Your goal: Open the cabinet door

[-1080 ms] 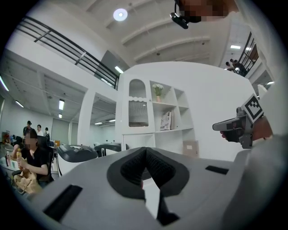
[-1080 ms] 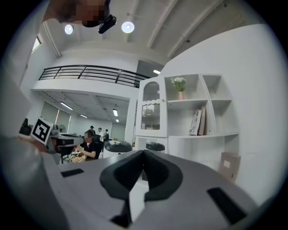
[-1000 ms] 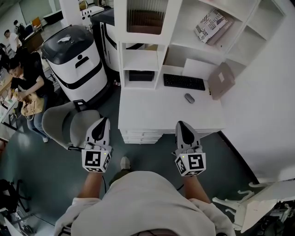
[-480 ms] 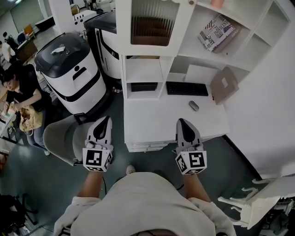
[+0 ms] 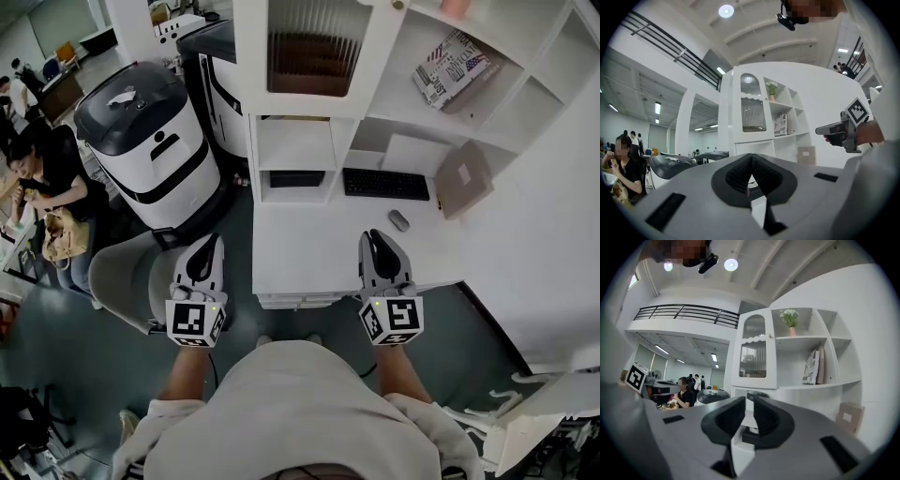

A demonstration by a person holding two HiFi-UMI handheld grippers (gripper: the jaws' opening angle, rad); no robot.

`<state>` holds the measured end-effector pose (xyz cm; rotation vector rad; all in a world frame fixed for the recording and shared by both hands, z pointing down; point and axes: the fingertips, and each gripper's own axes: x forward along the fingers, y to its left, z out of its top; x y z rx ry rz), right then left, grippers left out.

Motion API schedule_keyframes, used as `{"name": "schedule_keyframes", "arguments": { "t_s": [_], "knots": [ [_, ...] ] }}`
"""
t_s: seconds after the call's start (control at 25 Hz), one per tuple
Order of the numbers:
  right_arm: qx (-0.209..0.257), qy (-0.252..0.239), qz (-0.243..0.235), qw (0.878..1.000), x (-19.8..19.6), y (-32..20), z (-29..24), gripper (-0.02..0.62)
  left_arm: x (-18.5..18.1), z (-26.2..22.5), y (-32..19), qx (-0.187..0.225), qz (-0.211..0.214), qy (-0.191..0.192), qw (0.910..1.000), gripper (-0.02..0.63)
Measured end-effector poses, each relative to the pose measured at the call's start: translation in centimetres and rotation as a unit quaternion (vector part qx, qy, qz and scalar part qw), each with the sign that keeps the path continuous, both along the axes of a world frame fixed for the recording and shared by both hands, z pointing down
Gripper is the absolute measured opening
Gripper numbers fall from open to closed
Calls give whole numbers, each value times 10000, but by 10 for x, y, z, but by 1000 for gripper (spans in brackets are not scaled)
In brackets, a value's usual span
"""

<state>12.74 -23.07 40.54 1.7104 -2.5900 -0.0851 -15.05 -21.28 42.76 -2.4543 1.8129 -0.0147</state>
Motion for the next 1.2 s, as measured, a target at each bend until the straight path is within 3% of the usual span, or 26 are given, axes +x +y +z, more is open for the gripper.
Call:
{"name": "schedule_keyframes", "arguments": {
  "t_s": [0.24,0.36,1.2],
  "knots": [
    [8,-67,48,10000,15,1,-10,220,-1,-4,-5,16,-165,13,9999,-2],
    [8,-104,132,9999,22,3,-11,273,-4,-7,-8,44,-223,-1,9997,-2],
    [705,266,91,9971,12,-56,-94,273,-6,-8,-3,98,-269,65,9996,-2]
  ]
}}
